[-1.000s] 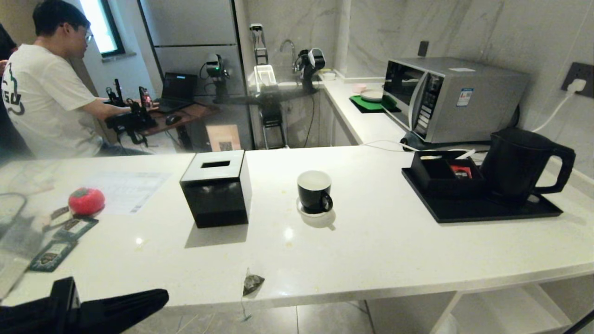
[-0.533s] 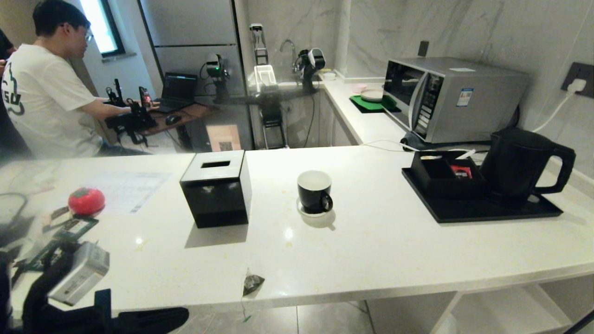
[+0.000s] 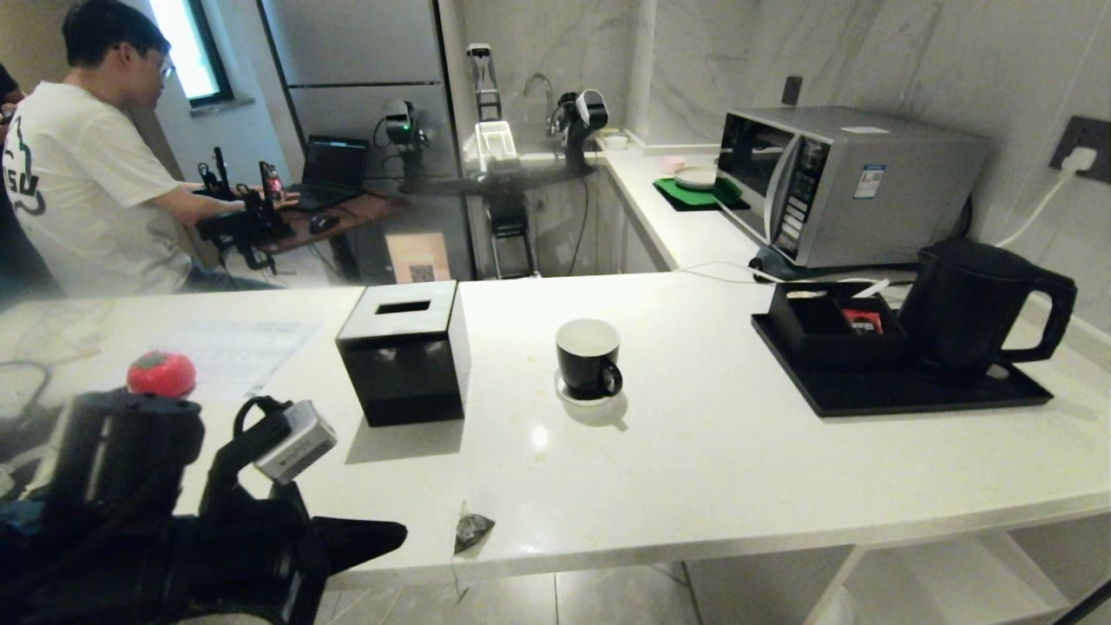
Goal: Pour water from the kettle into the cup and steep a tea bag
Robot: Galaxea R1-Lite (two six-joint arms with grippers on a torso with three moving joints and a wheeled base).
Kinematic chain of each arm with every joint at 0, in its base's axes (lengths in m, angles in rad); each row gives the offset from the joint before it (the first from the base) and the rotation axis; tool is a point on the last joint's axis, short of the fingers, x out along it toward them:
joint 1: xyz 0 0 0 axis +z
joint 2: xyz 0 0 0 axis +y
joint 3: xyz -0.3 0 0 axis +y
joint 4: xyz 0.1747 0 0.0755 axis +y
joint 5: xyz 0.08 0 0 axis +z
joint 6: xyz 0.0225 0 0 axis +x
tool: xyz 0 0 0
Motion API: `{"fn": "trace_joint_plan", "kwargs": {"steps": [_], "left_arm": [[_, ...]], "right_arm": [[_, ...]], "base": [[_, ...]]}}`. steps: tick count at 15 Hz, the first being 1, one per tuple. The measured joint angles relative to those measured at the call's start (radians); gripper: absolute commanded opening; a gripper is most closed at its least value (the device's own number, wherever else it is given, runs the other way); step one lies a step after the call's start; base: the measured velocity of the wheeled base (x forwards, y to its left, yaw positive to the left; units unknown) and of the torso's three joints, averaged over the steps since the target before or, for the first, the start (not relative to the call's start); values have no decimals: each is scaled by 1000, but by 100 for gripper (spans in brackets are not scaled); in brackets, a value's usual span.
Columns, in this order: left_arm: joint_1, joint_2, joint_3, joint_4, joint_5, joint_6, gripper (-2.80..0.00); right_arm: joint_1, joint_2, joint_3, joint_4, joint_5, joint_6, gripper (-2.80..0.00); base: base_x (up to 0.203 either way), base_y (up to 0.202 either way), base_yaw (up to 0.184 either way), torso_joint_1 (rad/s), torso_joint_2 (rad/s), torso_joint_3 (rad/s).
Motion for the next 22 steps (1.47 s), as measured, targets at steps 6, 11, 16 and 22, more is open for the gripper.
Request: {"fn": "trace_joint_plan", "kwargs": {"steps": [6,11,16,22], "left_arm": [[-91,191,-187,4,85,-1,-280],[-110,240,-273,152,89,-2,0],[-126,246,-307,161,135,-2,0],[-137,238,-290,171,206,-1,0]], "right_arm": [[0,0,0,1,0,0,-280],[0,1,0,1,0,0,-280],[0,1,0,2,0,0,-280],[0,1,0,2,0,0,-280]], "base": [[0,0,0,0,0,0],[0,0,0,0,0,0],[0,0,0,0,0,0],[0,0,0,0,0,0]]}}
